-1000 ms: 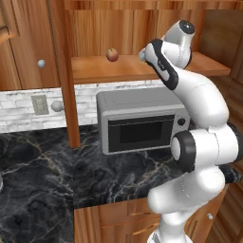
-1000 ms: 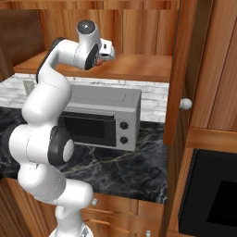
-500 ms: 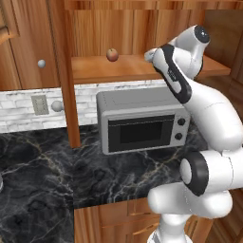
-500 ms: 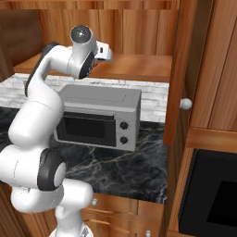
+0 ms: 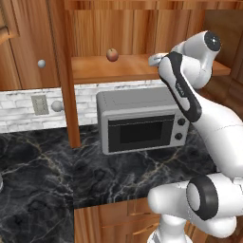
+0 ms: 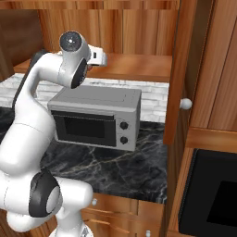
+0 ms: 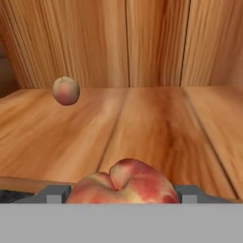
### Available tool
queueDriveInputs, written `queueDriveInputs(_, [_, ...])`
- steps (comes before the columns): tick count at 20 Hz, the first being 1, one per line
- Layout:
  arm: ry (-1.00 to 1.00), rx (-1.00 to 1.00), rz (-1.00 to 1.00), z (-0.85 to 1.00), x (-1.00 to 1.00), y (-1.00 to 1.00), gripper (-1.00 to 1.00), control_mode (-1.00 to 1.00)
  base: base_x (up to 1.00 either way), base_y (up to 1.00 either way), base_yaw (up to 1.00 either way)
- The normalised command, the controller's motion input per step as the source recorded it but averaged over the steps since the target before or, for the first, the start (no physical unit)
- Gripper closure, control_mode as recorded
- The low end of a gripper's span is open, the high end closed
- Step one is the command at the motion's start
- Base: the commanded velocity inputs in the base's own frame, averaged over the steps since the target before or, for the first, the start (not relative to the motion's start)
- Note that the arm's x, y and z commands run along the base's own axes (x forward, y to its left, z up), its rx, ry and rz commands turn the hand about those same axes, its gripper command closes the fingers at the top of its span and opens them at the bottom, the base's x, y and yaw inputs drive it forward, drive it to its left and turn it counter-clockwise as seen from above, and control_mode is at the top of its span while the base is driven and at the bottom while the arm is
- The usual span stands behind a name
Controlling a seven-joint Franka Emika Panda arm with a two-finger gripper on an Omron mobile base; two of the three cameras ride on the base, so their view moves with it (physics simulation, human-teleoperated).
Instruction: Pick the peachs from the cabinet and place them in one bowl. Pick the mango from the sink and place it in the other bowl.
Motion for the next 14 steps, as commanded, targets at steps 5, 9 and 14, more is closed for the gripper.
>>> queueDriveInputs(5, [0.0, 0.0, 0.0, 0.1, -0.48, 0.02, 1.0, -1.0, 0.0, 0.0, 0.0])
queueDriveInputs(9, [-0.01, -0.02, -0.04, 0.07, -0.46, 0.0, 1.0, -1.0, 0.0, 0.0, 0.0])
queueDriveInputs(14, [0.0, -0.04, -0.11, 0.02, -0.38, 0.03, 1.0, -1.0, 0.0, 0.0, 0.0])
